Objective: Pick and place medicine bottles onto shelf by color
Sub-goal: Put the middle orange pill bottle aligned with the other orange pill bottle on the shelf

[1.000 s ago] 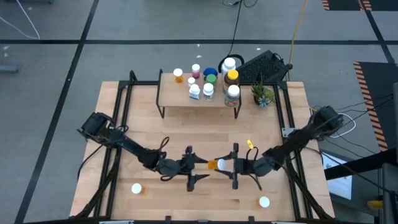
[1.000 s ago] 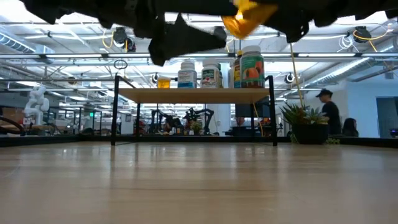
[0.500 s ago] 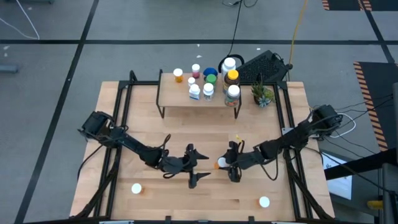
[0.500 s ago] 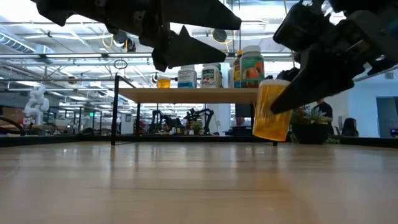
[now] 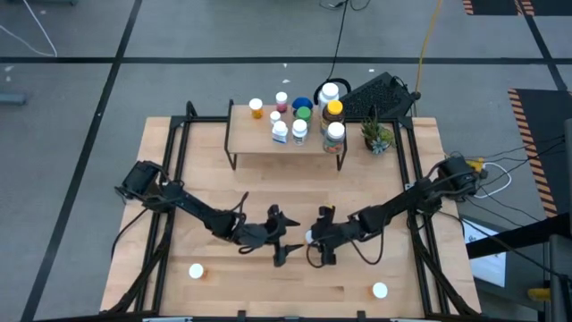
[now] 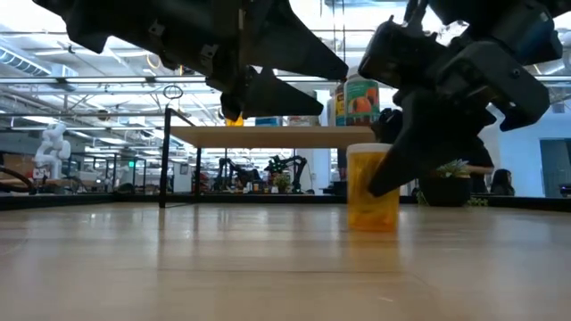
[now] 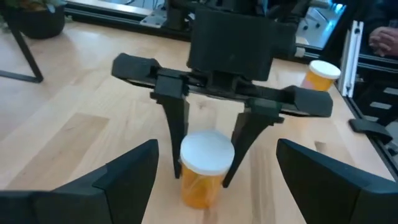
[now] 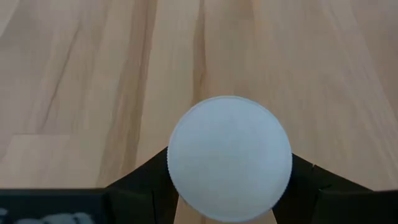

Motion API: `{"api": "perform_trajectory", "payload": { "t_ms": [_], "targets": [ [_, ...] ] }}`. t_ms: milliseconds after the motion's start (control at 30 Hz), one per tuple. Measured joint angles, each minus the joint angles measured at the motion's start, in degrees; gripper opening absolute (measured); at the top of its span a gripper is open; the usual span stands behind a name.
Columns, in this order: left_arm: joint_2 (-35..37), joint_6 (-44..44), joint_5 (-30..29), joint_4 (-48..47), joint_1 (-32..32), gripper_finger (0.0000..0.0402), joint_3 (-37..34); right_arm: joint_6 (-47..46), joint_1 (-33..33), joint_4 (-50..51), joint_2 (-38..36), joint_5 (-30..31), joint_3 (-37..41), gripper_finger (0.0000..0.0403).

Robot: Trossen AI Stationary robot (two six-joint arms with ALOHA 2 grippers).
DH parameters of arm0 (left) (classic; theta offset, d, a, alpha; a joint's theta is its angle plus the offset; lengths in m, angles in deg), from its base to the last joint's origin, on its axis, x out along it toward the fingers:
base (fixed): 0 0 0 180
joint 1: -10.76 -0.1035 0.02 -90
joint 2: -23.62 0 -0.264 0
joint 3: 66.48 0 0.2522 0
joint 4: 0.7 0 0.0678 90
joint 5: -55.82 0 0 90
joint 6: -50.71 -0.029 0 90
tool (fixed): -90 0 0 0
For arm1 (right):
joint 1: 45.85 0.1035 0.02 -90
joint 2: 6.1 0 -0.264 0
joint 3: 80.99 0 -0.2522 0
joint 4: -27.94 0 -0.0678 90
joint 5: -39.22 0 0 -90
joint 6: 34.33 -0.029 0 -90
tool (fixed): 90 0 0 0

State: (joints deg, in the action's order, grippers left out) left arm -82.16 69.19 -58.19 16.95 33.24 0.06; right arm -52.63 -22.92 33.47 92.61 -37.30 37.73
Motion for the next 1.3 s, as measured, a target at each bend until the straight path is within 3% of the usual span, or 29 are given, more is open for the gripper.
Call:
{"api": "perform_trajectory", "payload": {
  "t_ms": [300, 433, 767, 1067, 1300],
  "targets": [
    [-2.7, -1.9, 0.9, 2.0, -1.1, 0.0331, -0.1, 0.6, 0.0, 0.1, 0.3, -0.3, -0.7, 0.0200],
    [-6.4, -2.6, 5.4, 7.9, -2.1, 0.0331, 0.3, 1.4, 0.0, -0.4, 0.3, -0.2, -0.6, 0.0237],
    [-9.5, -4.8, 6.8, 8.9, -2.2, 0.0331, 2.7, 4.0, 0.0, -1.0, 0.2, -0.2, -0.6, 0.0352],
    [-11.5, -9.5, 8.0, 8.7, -2.2, 0.0331, 4.8, 4.4, 4.2, 4.5, -7.8, 1.4, -0.2, 0.0359],
    [-13.0, -9.4, 5.5, 8.6, -3.0, 0.0331, 5.0, 4.2, 7.3, 2.2, -13.2, 4.5, 4.1, 0.0359]
  ]
}}
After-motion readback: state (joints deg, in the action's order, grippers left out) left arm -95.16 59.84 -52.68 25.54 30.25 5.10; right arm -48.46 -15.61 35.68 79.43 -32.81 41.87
